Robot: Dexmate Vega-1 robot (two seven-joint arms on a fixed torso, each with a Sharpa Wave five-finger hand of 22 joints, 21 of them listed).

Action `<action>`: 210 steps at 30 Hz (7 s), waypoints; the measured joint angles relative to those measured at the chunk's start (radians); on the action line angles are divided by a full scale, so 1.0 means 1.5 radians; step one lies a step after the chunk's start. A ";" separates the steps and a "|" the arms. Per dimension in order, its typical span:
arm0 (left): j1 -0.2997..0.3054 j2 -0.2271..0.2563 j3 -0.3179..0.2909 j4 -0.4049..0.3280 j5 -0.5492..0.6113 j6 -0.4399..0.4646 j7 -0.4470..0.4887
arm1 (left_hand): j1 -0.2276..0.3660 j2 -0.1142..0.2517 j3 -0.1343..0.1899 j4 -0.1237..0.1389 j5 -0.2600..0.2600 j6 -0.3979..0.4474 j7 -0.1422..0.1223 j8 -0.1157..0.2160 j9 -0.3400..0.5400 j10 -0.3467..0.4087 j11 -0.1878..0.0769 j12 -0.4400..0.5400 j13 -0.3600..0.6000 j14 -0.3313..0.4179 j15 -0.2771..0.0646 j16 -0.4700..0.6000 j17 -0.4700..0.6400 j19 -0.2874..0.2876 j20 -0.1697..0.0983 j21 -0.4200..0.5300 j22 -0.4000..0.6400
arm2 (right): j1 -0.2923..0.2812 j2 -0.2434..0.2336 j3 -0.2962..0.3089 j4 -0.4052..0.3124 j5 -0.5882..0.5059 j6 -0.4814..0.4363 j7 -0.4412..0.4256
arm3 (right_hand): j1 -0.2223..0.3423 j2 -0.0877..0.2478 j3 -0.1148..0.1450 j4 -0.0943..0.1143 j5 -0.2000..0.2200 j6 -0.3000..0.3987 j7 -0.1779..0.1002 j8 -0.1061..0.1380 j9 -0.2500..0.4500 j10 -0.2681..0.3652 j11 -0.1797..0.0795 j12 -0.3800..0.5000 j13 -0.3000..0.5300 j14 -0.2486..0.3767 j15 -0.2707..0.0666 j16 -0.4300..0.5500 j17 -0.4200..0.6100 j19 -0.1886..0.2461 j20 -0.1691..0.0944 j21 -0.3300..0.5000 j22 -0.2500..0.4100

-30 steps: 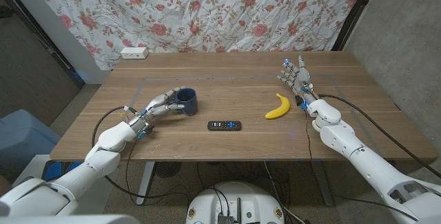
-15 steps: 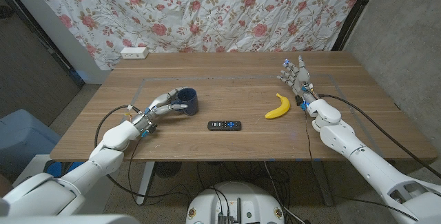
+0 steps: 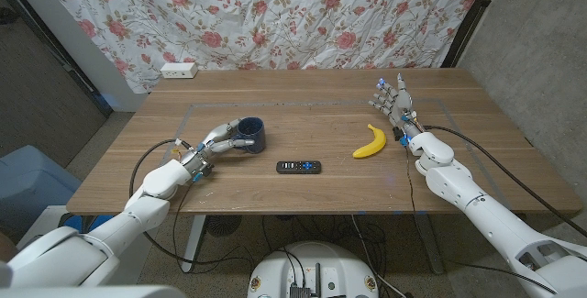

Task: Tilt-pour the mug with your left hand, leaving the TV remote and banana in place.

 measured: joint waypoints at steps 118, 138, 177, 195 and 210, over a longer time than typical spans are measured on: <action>0.109 0.147 -0.068 -0.413 0.156 0.223 0.271 | 0.054 -0.013 -0.192 0.015 0.016 0.139 -0.018 0.181 0.069 0.211 0.002 0.147 0.118 0.268 -0.008 0.158 0.074 0.234 0.002 0.038 0.014 | 0.000 0.000 0.000 0.000 0.000 0.001 0.000 | 0.000 0.000 0.000 0.000 0.000 0.000 0.000 0.000 0.000 0.000 0.000 0.000 0.000 0.000 0.000 0.000 0.000 0.000 0.000 0.000 0.000; 0.084 0.204 -0.065 -0.490 0.240 0.341 0.259 | 0.054 -0.013 -0.195 0.013 0.023 0.140 -0.017 0.189 0.072 0.218 0.009 0.158 0.118 0.283 -0.005 0.152 0.074 0.251 0.001 0.046 0.015 | 0.000 0.000 0.000 0.001 0.000 0.001 0.000 | 0.000 0.000 0.000 0.000 0.000 0.000 0.000 0.000 0.000 0.000 0.000 0.000 0.000 0.000 0.000 0.000 0.000 0.000 0.000 0.000 0.000; 0.062 0.304 -0.081 -0.593 0.378 0.387 0.241 | 0.054 -0.013 -0.197 0.015 0.029 0.151 -0.006 0.189 0.072 0.233 0.024 0.162 0.118 0.302 0.000 0.147 0.074 0.373 0.031 0.095 0.015 | 0.000 0.000 0.000 0.000 0.000 0.000 0.000 | 0.000 0.000 0.000 0.000 0.000 0.000 0.000 0.000 0.000 0.000 0.000 0.000 0.000 0.000 0.000 0.000 0.000 0.000 0.000 0.000 0.000; 0.026 0.313 -0.067 -0.608 0.435 0.383 0.201 | 0.054 -0.013 -0.200 0.013 0.029 0.152 -0.004 0.189 0.078 0.237 0.028 0.164 0.118 0.309 -0.005 0.141 0.074 0.378 0.026 0.095 0.015 | 0.000 0.000 0.000 0.000 0.000 0.000 0.000 | 0.000 0.000 0.000 0.000 0.000 0.000 0.000 0.000 0.000 0.000 0.000 0.000 0.000 0.000 0.000 0.000 0.000 0.000 0.000 0.000 0.000; -0.018 0.309 -0.040 -0.598 0.480 0.352 0.159 | 0.054 -0.013 -0.201 0.012 0.028 0.154 -0.003 0.189 0.079 0.237 0.028 0.165 0.118 0.318 -0.006 0.134 0.074 0.378 0.026 0.095 0.015 | 0.000 0.000 0.000 0.000 0.000 0.000 0.000 | 0.000 0.000 0.000 0.000 0.000 0.000 0.000 0.000 0.000 0.000 0.000 0.000 0.000 0.000 0.000 0.000 0.000 0.000 0.000 0.000 0.000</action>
